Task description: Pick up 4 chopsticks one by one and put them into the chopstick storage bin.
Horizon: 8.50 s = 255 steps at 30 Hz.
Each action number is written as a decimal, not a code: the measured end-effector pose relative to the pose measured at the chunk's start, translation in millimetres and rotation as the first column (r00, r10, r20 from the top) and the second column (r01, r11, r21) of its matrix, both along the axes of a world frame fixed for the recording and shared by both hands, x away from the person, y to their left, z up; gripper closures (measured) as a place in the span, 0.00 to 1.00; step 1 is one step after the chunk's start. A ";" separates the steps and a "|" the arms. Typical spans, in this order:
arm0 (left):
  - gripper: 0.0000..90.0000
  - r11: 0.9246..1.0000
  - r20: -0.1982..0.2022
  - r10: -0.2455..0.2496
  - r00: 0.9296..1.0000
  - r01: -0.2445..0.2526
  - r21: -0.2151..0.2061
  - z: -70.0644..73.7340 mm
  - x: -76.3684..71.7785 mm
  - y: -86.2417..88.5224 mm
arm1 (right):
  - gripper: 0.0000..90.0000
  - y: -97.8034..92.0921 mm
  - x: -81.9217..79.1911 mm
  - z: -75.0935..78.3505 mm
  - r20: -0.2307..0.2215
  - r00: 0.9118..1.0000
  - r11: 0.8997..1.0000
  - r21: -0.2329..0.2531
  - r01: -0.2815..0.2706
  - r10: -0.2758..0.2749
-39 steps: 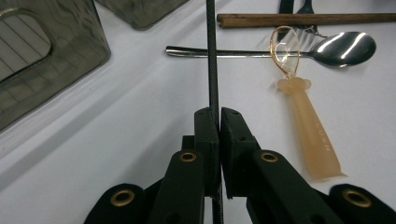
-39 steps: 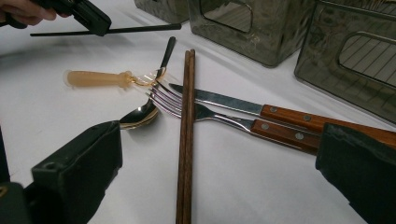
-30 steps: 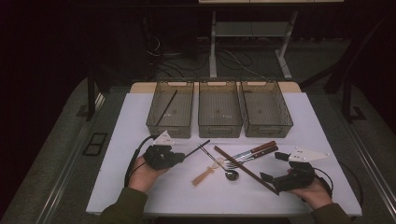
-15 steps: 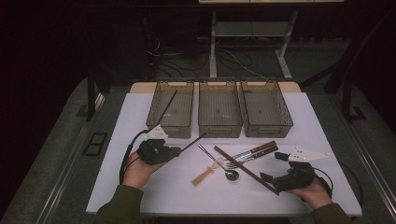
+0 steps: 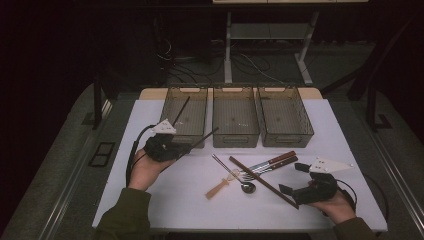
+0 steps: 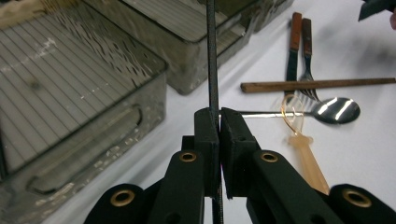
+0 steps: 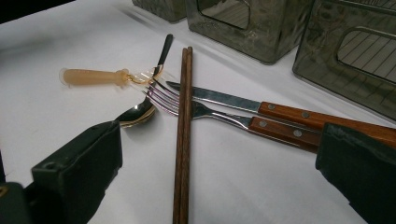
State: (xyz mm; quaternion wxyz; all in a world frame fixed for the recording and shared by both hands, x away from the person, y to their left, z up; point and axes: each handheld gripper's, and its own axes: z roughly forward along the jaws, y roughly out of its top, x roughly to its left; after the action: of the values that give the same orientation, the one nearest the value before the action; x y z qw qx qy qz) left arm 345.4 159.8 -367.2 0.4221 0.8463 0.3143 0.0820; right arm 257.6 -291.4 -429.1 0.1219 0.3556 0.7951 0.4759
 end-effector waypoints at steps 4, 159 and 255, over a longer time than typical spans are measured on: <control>0.95 1.000 0.004 0.003 1.000 -0.003 0.005 5.5 7.0 -0.7 | 0.01 -0.1 0.0 -0.1 0.001 1.000 1.000 0.000 0.000 0.000; 0.00 0.995 0.147 0.075 0.986 -0.064 -0.078 -31.3 -39.5 5.2 | 0.01 -2.2 -1.5 1.7 -0.002 1.000 1.000 0.022 0.010 -0.010; 0.00 0.996 0.063 -0.052 0.997 0.056 -0.069 -68.0 -77.5 0.5 | 0.77 38.6 33.9 1.8 -0.191 0.969 0.968 -0.164 -0.188 0.156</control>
State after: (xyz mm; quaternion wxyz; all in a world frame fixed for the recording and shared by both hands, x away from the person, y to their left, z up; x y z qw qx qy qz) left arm 267.9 160.4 -435.2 0.4634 0.8361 0.2810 0.0852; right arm 291.5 -252.9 -427.3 0.0408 0.3133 0.8706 0.3773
